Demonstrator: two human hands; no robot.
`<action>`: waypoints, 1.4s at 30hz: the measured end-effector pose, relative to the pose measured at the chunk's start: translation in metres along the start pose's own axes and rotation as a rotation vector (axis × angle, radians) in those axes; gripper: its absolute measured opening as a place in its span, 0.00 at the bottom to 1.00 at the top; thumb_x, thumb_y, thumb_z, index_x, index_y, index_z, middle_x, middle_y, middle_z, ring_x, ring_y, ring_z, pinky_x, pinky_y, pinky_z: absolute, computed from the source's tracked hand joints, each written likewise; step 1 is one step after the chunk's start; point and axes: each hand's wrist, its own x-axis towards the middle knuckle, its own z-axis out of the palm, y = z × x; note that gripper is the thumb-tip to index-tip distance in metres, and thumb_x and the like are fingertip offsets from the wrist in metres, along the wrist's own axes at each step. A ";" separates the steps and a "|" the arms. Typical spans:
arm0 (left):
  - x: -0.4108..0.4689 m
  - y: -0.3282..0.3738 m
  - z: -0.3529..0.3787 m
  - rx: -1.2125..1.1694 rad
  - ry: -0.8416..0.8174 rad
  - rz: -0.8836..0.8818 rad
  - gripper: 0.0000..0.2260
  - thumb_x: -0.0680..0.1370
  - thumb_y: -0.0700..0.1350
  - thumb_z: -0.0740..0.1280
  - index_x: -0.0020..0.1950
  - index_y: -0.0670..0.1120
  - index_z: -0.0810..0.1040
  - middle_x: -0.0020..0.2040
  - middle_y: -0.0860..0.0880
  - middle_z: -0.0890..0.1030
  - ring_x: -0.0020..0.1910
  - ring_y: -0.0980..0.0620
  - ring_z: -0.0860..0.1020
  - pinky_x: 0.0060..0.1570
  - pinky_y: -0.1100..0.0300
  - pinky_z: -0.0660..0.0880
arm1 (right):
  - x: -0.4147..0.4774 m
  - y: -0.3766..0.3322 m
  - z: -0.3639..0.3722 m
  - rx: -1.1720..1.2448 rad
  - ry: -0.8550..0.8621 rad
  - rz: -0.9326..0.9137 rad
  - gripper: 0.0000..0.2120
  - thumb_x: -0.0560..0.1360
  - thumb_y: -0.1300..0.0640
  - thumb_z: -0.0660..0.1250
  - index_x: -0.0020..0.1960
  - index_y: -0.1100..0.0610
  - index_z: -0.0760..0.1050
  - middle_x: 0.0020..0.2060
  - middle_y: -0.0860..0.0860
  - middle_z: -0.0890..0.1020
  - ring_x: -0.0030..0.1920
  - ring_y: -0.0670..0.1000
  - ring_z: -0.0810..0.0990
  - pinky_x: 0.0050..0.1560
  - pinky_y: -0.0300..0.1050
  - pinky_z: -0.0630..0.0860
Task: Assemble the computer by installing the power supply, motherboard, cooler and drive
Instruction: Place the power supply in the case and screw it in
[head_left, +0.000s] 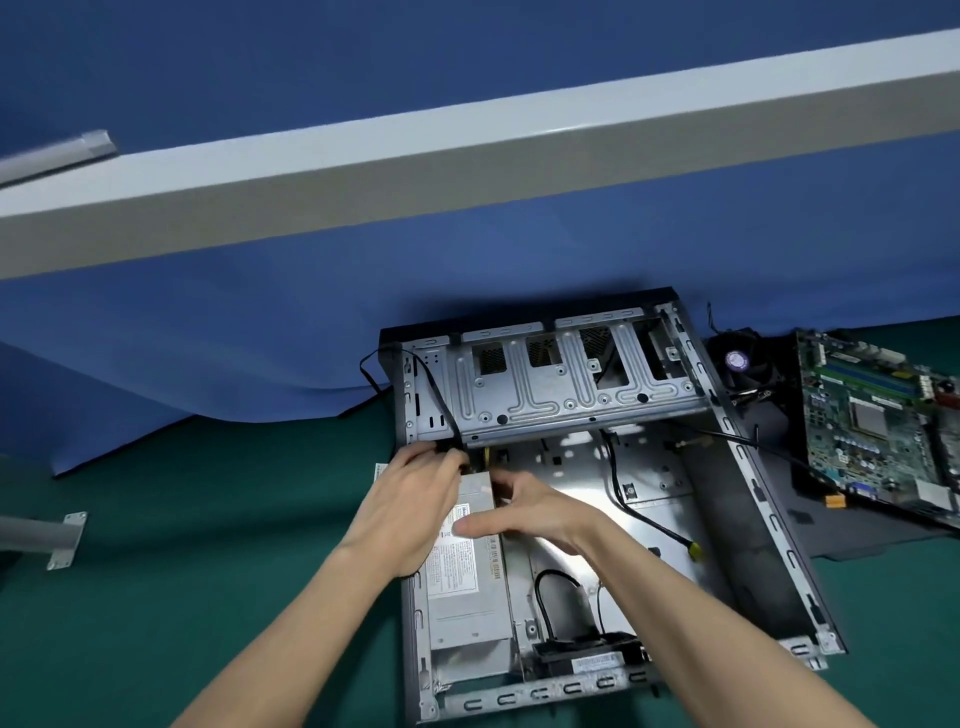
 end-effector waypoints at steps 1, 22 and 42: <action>0.001 -0.001 0.001 -0.008 -0.003 -0.005 0.14 0.71 0.37 0.70 0.55 0.44 0.74 0.43 0.50 0.81 0.48 0.48 0.79 0.64 0.62 0.61 | 0.000 -0.002 -0.001 -0.019 -0.014 0.007 0.31 0.62 0.49 0.81 0.62 0.53 0.77 0.53 0.48 0.84 0.58 0.48 0.80 0.67 0.48 0.70; 0.004 -0.010 0.012 -0.095 0.004 -0.028 0.11 0.79 0.37 0.57 0.61 0.40 0.70 0.51 0.44 0.79 0.61 0.43 0.72 0.70 0.57 0.60 | -0.021 -0.001 0.004 -0.130 -0.062 0.117 0.34 0.60 0.38 0.79 0.59 0.56 0.78 0.57 0.51 0.82 0.61 0.50 0.78 0.65 0.52 0.72; 0.021 0.063 -0.011 0.069 0.174 0.001 0.23 0.57 0.32 0.78 0.50 0.42 0.80 0.41 0.48 0.79 0.39 0.48 0.77 0.46 0.53 0.76 | -0.121 0.005 -0.049 0.014 0.751 -0.300 0.04 0.77 0.58 0.68 0.47 0.56 0.81 0.37 0.51 0.85 0.39 0.46 0.81 0.37 0.34 0.74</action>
